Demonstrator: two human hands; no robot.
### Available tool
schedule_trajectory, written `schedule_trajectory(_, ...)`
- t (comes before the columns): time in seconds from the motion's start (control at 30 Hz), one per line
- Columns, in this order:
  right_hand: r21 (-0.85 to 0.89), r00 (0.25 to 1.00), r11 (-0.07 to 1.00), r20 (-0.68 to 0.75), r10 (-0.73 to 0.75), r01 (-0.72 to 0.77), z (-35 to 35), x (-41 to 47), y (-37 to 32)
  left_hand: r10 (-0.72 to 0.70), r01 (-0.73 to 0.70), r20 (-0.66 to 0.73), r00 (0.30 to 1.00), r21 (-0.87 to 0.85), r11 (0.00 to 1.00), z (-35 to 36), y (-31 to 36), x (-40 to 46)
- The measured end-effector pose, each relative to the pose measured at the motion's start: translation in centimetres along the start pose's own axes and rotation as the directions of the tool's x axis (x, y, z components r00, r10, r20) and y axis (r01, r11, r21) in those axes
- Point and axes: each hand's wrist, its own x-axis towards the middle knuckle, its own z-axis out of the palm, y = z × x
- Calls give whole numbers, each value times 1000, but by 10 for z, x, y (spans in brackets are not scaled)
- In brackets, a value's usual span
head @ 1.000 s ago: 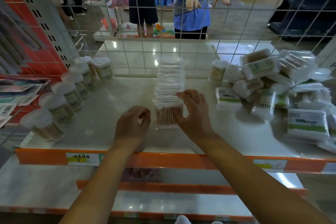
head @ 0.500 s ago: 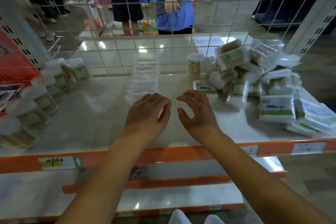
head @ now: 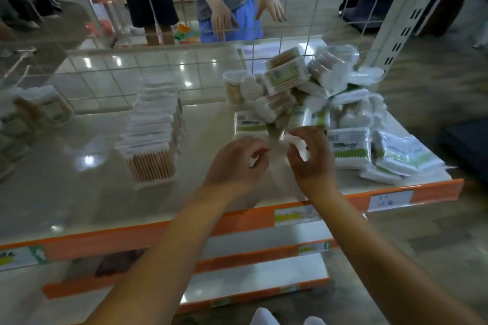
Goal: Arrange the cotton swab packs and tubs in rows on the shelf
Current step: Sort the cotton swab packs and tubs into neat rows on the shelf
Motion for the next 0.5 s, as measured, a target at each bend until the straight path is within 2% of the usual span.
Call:
schedule_trajectory(0.17,54,995,993,-22,102,-100,-7,9,19,-66,66,-10,998,-30,997,28,1,10)
schedule_trajectory(0.37,80,959,962,130,250,-262,-5,22,20,-158,157,-70,985,-19,987,46,-1,21)
schedule_trajectory(0.5,132,941,938,153,301,-321,-2,33,19,-207,205,-70,976,-40,978,52,-6,30)
